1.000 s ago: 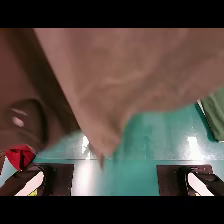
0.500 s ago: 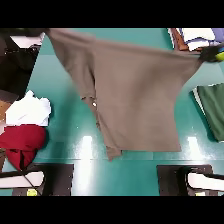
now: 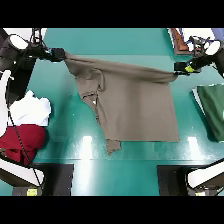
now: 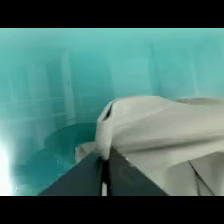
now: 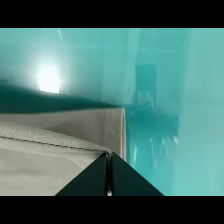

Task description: Fold the shirts.

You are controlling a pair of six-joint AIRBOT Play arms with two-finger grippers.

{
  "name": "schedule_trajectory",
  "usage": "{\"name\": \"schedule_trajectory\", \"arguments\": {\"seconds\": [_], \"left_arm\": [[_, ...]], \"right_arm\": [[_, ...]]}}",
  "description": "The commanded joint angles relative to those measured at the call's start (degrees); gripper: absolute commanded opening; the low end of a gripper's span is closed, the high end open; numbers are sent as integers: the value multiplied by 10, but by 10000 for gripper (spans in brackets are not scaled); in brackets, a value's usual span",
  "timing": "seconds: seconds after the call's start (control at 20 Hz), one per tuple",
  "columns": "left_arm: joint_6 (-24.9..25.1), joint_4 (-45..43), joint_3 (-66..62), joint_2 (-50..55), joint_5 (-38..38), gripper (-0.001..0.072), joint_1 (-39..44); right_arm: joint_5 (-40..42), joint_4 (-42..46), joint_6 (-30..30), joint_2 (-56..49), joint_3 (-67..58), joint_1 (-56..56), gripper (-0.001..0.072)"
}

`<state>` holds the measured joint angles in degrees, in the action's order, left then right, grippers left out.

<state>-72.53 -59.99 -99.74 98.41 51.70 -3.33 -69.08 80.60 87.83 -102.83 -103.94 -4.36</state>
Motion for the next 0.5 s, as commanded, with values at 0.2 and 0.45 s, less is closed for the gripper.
{"name": "schedule_trajectory", "arguments": {"seconds": [0.2,0.45], "left_arm": [[-25,0,-6,13,42,550,-7],[-39,24,6,8,258,549,-16]], "right_arm": [[-10,-59,8,-32,-53,2,387],[-165,-61,-38,24,-55,15,385]]}}
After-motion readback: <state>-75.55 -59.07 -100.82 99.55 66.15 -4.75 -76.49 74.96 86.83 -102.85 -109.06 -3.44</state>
